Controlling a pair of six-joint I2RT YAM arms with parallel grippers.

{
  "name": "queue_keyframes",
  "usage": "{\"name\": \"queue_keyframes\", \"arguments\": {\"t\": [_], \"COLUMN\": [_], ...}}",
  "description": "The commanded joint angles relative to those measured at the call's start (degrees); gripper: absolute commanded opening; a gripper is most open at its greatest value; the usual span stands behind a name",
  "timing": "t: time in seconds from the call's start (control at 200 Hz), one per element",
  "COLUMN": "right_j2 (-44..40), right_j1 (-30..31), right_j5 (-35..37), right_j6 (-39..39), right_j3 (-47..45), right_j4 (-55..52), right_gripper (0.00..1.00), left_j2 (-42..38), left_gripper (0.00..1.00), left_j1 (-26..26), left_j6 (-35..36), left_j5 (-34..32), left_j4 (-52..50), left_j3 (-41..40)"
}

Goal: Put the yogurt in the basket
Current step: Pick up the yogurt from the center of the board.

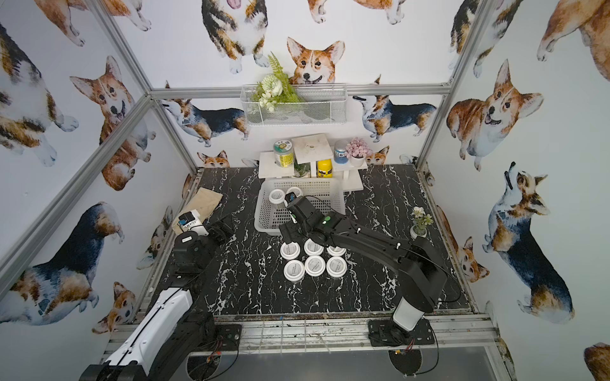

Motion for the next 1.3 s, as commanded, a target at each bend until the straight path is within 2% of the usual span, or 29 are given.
{"name": "queue_keyframes", "arguments": {"t": [0.0,0.125,0.255,1.296], "right_j2": [-1.59,0.18,3.3,9.05], "right_j1": [2.95,7.09,8.86,8.1], "right_j5": [5.17,6.97,6.95,6.93], "right_j6": [3.99,5.74,6.88,10.03], "right_j3": [-1.47,-1.32,-1.76,-0.79], "right_j4": [0.41,-0.1,0.23,-1.6], "right_gripper": [0.93,0.92,0.89,0.84], "left_j2": [-0.37,-0.4,-0.53,-0.75], "left_gripper": [0.83,0.81,0.8,0.78], "left_j1": [-0.08,-0.09,-0.08,-0.08], "left_j6": [0.47,0.39,0.3,0.16], "left_j5": [-0.32,-0.51,-0.65,-0.7], "left_j4": [1.25,1.09,0.96,0.83], "left_j3": [-0.35,-0.35,-0.36,-0.46]}}
